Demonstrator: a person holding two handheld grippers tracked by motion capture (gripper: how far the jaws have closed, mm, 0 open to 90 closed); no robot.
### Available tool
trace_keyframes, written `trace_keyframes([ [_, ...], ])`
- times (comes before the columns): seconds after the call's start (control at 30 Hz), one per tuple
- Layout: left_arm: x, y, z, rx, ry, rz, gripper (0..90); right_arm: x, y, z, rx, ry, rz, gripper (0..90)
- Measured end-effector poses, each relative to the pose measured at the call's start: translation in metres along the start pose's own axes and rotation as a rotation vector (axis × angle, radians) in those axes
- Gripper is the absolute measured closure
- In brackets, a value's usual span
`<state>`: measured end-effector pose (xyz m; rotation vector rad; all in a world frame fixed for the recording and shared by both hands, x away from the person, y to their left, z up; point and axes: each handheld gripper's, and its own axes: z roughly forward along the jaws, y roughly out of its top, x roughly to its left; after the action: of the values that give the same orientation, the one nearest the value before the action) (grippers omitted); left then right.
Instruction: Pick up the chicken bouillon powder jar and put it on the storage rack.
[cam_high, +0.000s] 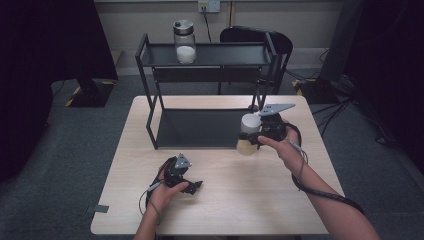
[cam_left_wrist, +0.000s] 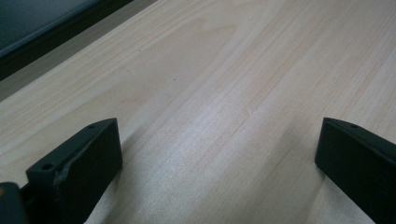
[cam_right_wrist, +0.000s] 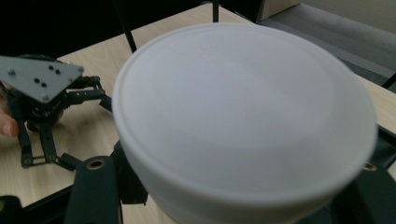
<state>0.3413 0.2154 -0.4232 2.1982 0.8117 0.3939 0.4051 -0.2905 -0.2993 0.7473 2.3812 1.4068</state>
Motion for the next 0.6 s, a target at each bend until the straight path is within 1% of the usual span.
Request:
trace_keyframes([
  [0.07,0.0,0.0,0.0,0.0,0.0,0.0,0.0,0.0,0.003,0.001,-0.001,0.002,0.0,34.8],
  [0.17,0.0,0.0,0.0,0.0,0.0,0.0,0.0,0.001,0.018,0.005,0.002,0.006,-0.014,34.8],
  [0.23,0.0,0.0,0.0,0.0,0.0,0.0,0.0,0.0,0.021,0.006,0.002,0.008,-0.016,34.8],
  [0.27,0.0,0.0,0.0,0.0,0.0,0.0,0.0,0.0,0.028,0.007,0.001,0.012,-0.014,34.8],
  [0.3,0.0,0.0,0.0,0.0,0.0,0.0,0.0,0.0,0.028,0.007,0.001,0.012,-0.014,34.8],
  [0.6,0.0,0.0,0.0,-0.003,0.0,-0.002,0.0,-0.001,0.054,0.012,-0.003,0.02,-0.021,34.7],
])
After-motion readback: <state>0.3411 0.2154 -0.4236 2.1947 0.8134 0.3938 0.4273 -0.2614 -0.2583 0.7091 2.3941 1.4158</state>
